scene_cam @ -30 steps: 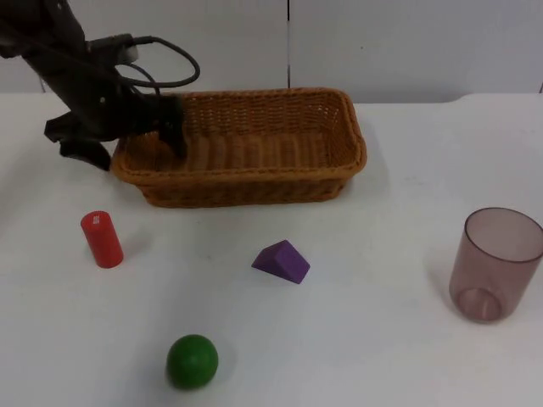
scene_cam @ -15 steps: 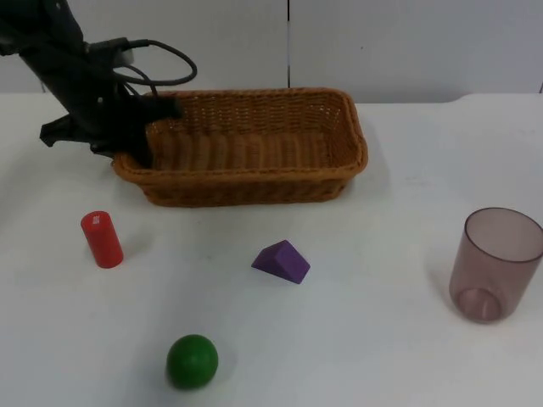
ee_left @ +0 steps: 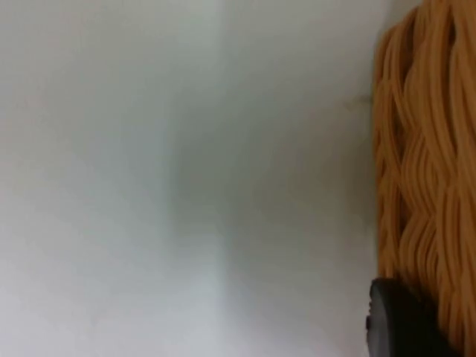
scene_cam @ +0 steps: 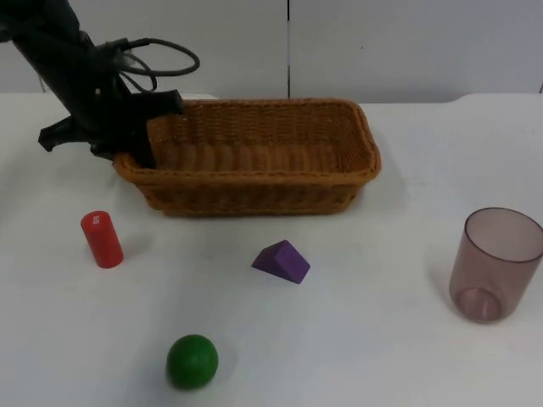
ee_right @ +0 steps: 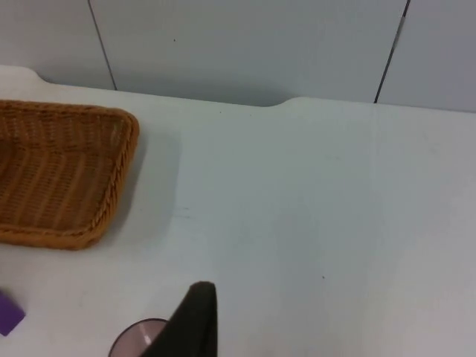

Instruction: Pick up the basket with the left hand and place the triangular block into the basket with the right hand.

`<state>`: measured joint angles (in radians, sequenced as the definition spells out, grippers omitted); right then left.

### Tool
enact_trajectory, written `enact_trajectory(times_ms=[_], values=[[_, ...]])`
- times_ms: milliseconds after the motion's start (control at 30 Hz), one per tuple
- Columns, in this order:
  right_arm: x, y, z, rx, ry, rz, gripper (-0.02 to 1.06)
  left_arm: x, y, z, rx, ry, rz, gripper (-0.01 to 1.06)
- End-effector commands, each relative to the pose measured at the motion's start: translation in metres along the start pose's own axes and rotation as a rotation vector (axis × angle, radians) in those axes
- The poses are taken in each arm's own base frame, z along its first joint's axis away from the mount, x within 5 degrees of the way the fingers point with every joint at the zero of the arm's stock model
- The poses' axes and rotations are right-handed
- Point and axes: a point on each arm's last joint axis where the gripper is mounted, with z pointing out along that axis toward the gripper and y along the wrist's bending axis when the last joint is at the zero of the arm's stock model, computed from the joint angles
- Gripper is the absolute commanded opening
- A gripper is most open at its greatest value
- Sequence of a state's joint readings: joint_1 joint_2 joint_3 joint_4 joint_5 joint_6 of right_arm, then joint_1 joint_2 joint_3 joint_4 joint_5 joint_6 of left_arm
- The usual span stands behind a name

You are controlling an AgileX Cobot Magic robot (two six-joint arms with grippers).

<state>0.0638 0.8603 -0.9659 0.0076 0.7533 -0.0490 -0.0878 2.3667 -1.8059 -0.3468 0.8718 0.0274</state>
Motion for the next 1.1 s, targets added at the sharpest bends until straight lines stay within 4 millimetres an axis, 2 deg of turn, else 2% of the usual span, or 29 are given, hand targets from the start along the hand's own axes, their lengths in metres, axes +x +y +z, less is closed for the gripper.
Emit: enact_trajectory(times_ms=[0, 33, 100, 233, 267, 367, 433, 467, 567, 600, 700, 767, 800, 933, 1000, 1067], values=[[-0.001, 0.000, -0.002, 0.002, -0.012, -0.016, 1.05, 0.003, -0.013, -0.028, 0.048, -0.012, 0.022, 0.00], [-0.001, 0.000, -0.002, 0.002, -0.012, -0.016, 1.05, 0.003, -0.013, -0.028, 0.048, -0.012, 0.022, 0.00], [-0.001, 0.001, -0.002, -0.003, -0.006, -0.011, 1.05, 0.010, -0.018, -0.046, 0.091, -0.037, -0.014, 0.00], [0.000, 0.001, -0.002, -0.003, 0.003, -0.011, 1.05, 0.022, -0.016, -0.060, 0.096, -0.030, -0.032, 0.00], [0.000, 0.001, -0.002, -0.003, 0.007, -0.026, 1.05, 0.030, -0.016, -0.073, 0.089, -0.041, -0.031, 0.00], [0.002, 0.001, -0.002, -0.004, 0.020, -0.029, 1.05, 0.051, -0.007, -0.093, 0.077, -0.092, -0.060, 0.00], [0.002, 0.001, -0.002, -0.004, 0.025, -0.033, 1.05, 0.055, -0.005, -0.096, 0.074, -0.103, -0.066, 0.00], [0.002, 0.001, -0.002, -0.010, 0.030, -0.038, 1.05, 0.069, 0.001, -0.104, 0.067, -0.117, -0.093, 0.00], [0.003, 0.003, -0.002, -0.029, 0.034, -0.048, 1.05, 0.094, 0.017, -0.127, 0.037, -0.154, -0.123, 0.00], [0.003, 0.003, -0.002, -0.029, 0.034, -0.048, 1.05, 0.094, 0.017, -0.127, 0.037, -0.154, -0.123, 0.00], [0.003, 0.004, -0.002, -0.047, 0.036, -0.062, 1.05, 0.114, 0.035, -0.156, 0.039, -0.241, -0.204, 0.00], [0.003, 0.006, -0.002, -0.065, 0.038, -0.072, 1.05, 0.119, 0.039, -0.163, 0.053, -0.271, -0.235, 0.00], [0.004, 0.007, -0.001, -0.078, 0.047, -0.079, 1.05, 0.123, 0.043, -0.173, 0.059, -0.308, -0.244, 0.00], [0.006, 0.013, 0.017, -0.145, 0.125, -0.116, 1.05, 0.131, 0.045, -0.203, 0.073, -0.387, -0.266, 0.00], [0.006, 0.016, 0.023, -0.170, 0.139, -0.139, 1.05, 0.131, 0.045, -0.206, 0.079, -0.398, -0.276, 0.00], [0.007, 0.025, 0.042, -0.224, 0.183, -0.189, 1.05, 0.131, 0.045, -0.206, 0.088, -0.396, -0.323, 0.00]])
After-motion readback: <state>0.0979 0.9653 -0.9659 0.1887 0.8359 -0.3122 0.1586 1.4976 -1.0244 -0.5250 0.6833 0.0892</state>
